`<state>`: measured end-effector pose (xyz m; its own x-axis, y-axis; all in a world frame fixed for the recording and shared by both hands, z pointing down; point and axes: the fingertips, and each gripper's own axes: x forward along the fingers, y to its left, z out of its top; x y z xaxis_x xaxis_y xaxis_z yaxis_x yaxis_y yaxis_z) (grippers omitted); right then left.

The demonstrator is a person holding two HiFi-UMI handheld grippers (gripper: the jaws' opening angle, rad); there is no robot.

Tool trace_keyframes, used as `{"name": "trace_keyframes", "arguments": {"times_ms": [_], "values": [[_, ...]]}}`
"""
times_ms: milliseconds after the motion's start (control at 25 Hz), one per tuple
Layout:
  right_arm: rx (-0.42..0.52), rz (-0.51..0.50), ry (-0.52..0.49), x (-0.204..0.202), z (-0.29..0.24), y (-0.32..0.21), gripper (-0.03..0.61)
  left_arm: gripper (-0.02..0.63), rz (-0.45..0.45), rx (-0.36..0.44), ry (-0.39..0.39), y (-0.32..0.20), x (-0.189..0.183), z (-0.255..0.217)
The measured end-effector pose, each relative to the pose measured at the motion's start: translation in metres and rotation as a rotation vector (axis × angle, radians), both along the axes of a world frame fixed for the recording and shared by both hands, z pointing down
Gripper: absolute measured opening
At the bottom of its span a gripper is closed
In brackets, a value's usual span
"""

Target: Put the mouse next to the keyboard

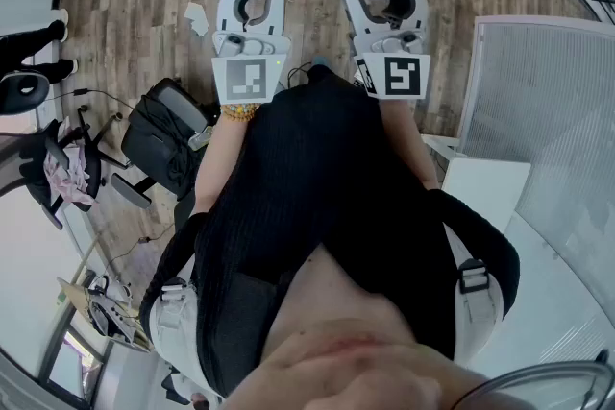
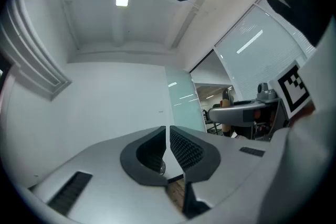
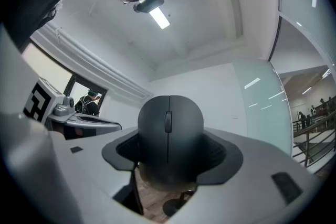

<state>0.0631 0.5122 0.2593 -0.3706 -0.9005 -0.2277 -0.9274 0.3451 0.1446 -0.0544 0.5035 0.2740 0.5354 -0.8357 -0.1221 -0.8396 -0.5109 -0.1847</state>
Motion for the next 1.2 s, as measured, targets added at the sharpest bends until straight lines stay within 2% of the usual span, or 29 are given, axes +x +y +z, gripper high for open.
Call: {"name": "trace_keyframes", "arguments": {"times_ms": [120,480,880,1200], "values": [[-0.027,0.0,-0.011,0.013,0.008,-0.008,0.305,0.034,0.001,-0.03,0.006,-0.006,0.012,0.007],[-0.08,-0.042,-0.025,0.038,0.033,-0.045,0.305,0.033,-0.006,-0.035,-0.021,-0.03,0.054,0.017],[-0.096,-0.131,-0.024,0.068,0.047,-0.077,0.305,0.034,-0.04,-0.059,-0.052,-0.049,0.1,0.031],[-0.138,-0.188,-0.025,0.082,0.066,-0.095,0.305,0.034,-0.097,-0.088,-0.114,-0.054,0.112,0.047]]}}
